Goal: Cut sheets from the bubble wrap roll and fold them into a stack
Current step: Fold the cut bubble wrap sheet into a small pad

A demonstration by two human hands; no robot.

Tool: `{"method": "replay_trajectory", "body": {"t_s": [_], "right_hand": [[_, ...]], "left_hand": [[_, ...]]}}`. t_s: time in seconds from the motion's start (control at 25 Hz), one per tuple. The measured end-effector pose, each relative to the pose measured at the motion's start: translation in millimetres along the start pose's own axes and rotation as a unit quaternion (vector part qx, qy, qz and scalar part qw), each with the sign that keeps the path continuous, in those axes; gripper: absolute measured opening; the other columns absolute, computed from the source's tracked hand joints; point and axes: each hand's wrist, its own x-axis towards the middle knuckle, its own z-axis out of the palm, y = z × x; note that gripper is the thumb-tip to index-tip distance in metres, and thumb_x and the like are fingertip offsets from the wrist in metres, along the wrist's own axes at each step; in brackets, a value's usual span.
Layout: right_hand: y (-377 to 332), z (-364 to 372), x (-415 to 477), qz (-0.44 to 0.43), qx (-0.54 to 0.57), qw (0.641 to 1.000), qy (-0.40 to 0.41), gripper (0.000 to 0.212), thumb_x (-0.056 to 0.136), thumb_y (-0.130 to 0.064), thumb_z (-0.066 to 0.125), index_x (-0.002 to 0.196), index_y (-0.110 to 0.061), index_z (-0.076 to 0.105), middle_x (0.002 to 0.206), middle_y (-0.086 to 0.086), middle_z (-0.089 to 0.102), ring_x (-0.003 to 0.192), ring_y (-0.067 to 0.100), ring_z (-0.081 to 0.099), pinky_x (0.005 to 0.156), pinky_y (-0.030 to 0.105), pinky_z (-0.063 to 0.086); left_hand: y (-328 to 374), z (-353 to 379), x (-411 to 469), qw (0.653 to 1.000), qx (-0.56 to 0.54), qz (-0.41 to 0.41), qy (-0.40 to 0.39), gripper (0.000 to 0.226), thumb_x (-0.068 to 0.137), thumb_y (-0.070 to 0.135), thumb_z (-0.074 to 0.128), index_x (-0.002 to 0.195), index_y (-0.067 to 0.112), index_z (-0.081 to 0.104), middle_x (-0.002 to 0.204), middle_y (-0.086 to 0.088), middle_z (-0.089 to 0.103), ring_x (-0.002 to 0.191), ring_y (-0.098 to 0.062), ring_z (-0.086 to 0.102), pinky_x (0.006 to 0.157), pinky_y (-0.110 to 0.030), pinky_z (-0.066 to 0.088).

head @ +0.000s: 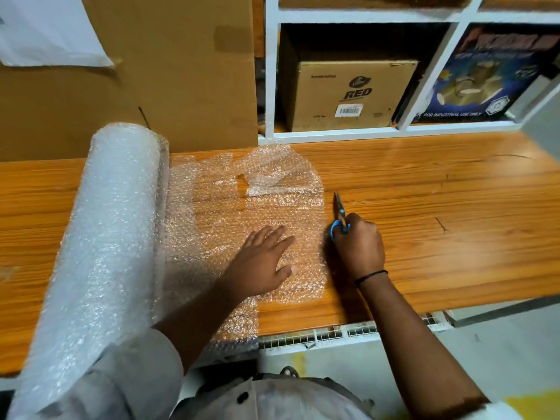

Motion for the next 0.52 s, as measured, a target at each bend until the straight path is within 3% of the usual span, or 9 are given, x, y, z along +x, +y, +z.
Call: {"method": "replay_trajectory", "body": {"t_s": [0.08,0.28,0.4,0.52], "right_hand": [[6.2,-4.4,1.9,0.010,-0.062,0.998,-0.013,0.022,0.097,-0.025,0.060,0.103,-0.006,0.070,0.095,0.022,0.072,0.088,0.044,0.070,0.061,0.035,0.039],[17.1,-14.8,10.9,0.055,-0.170,0.983,-0.041,0.024,0.098,-0.023,0.057,0.108,-0.007,0.072,0.110,0.016,0.070,0.107,0.040,0.066,0.078,0.040,0.054],[22.8,-17.4,6.3,-0.046,-0.166,0.985,0.004,0.020,0.092,-0.018,0.062,0.099,-0.004,0.074,0.106,0.017,0.063,0.103,0.042,0.059,0.074,0.044,0.053],[13.2,-15.3,-21.1,-0.221,-0.036,0.974,-0.025,0.022,0.092,-0.030,0.064,0.088,-0.011,0.073,0.095,0.011,0.064,0.093,0.035,0.060,0.072,0.043,0.053]], "left_hand": [[10.6,1.4,2.4,1.000,0.007,-0.021,0.008,0.072,0.103,0.064,0.037,0.164,0.033,0.014,0.173,0.001,0.002,0.159,-0.027,0.001,0.125,-0.046,0.001],[25.0,-2.0,8.6,0.999,0.000,-0.040,0.006,0.073,0.101,0.066,0.040,0.163,0.032,0.019,0.173,0.001,0.007,0.158,-0.028,0.007,0.125,-0.051,0.012],[26.6,-4.0,3.8,0.998,-0.064,-0.020,0.012,0.069,0.101,0.058,0.049,0.162,0.037,0.023,0.172,0.008,0.009,0.157,-0.023,0.012,0.123,-0.051,0.019],[17.3,-1.8,-3.6,0.992,-0.101,-0.019,0.068,0.056,0.101,0.041,0.059,0.153,0.036,0.042,0.167,0.011,0.027,0.150,-0.017,0.026,0.117,-0.047,0.033]]}}
